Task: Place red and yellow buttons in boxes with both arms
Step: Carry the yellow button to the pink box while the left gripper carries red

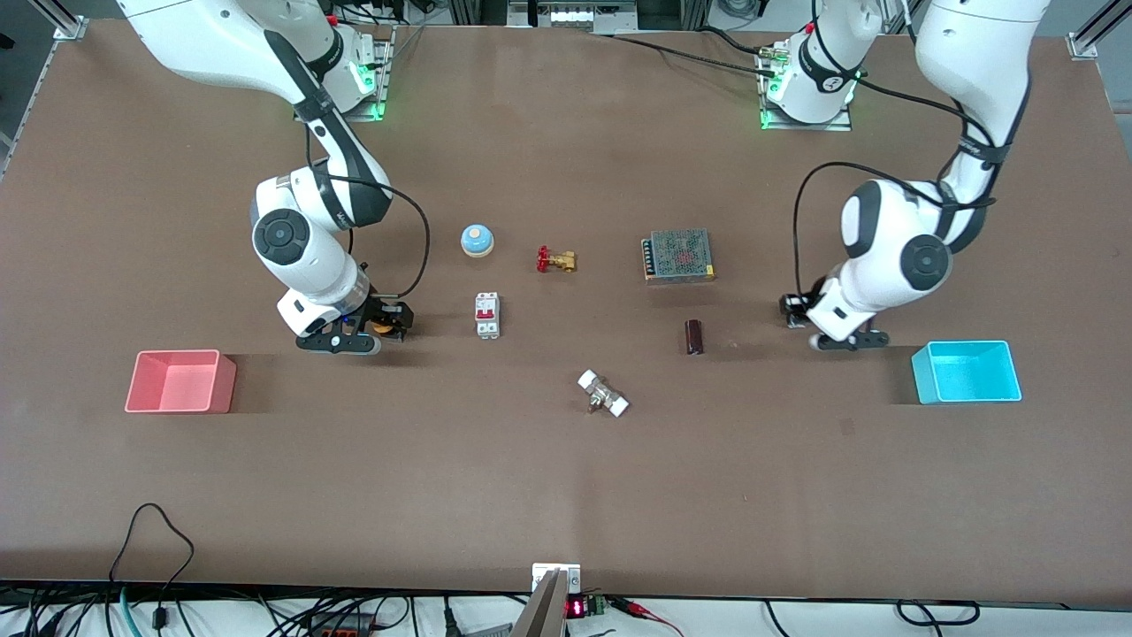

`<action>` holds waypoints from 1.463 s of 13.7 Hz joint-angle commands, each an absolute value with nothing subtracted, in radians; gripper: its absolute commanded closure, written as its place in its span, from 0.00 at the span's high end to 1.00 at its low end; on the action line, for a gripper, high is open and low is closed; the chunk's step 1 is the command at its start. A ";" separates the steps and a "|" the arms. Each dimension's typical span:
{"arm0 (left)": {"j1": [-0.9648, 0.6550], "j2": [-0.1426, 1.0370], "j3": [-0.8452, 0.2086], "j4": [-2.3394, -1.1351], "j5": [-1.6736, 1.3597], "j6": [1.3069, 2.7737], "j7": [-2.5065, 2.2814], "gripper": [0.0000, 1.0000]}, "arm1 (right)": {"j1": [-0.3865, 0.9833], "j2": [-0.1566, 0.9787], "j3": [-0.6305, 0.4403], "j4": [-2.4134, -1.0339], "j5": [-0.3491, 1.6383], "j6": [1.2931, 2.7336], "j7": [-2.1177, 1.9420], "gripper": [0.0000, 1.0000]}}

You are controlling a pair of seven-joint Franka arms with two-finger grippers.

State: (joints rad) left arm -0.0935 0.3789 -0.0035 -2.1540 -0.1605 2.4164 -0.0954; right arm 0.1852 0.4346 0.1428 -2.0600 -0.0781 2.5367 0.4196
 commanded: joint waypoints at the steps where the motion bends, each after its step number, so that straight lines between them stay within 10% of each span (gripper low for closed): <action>1: 0.035 0.315 0.005 -2.082 -0.143 2.337 -0.087 0.35 | 0.178 0.442 0.155 -2.052 -0.086 2.533 0.423 0.67; 7: 0.170 0.316 0.006 -1.939 -0.060 2.253 0.083 0.35 | 0.175 0.443 0.155 -2.043 -0.086 2.533 0.416 0.16; 15: 0.268 0.526 0.005 -1.721 0.008 2.255 0.166 0.35 | -0.029 0.255 0.146 -1.858 -0.080 2.128 -0.034 0.12; 20: 0.291 0.594 0.005 -1.704 0.003 2.260 0.207 0.34 | -0.265 0.343 0.144 -1.732 -0.058 2.100 -0.415 0.12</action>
